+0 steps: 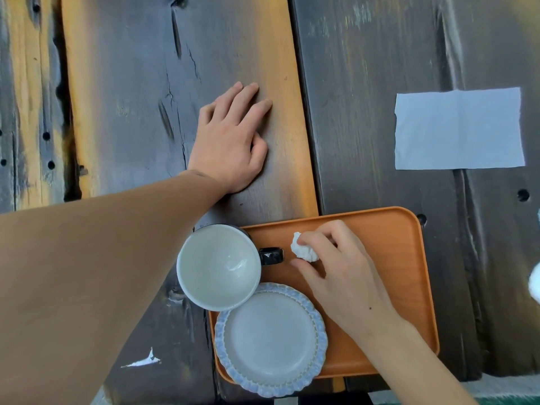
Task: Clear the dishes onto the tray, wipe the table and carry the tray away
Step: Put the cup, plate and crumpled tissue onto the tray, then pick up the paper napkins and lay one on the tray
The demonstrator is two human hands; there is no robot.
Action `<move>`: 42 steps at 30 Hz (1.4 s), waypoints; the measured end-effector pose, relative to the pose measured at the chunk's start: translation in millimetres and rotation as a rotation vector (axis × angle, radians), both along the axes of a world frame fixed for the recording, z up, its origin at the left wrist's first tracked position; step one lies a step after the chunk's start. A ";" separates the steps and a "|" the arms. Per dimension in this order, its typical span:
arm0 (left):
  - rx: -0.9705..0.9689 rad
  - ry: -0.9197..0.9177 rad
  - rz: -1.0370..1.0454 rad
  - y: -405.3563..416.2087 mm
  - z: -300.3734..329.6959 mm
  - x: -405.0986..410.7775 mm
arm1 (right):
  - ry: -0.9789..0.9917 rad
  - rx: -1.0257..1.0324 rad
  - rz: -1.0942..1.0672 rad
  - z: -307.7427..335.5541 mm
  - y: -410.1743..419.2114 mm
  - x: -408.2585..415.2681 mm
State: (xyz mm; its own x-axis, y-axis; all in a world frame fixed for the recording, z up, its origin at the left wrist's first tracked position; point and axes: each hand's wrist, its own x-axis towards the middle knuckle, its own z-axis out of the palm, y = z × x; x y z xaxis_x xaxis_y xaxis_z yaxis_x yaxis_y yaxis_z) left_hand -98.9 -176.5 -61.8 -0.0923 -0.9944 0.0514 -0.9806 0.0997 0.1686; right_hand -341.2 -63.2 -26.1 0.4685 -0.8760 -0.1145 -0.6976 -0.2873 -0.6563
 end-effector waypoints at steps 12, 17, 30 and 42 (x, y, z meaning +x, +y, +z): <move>0.103 0.042 0.021 3.3 13.2 -3.4 | 0.111 0.119 -0.076 45.3 18.1 -26.4; 0.483 0.143 0.019 -5.9 94.5 3.0 | 0.218 0.317 -0.247 78.0 68.9 -63.8; 0.692 0.919 0.257 299.9 199.6 -84.9 | 0.099 0.586 -0.741 115.6 249.6 -126.0; 0.983 0.692 0.545 369.9 102.6 -170.7 | -0.048 0.991 -1.004 66.9 338.6 -261.9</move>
State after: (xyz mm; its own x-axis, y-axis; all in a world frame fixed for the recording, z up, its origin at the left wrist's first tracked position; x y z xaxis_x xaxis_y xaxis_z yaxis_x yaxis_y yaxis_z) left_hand -269.6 193.4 40.8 0.0823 -0.5451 -0.8343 -0.5384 -0.7288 0.4231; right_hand -603.2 275.4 40.8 -0.2772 -0.4007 -0.8733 -0.2981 0.8999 -0.3183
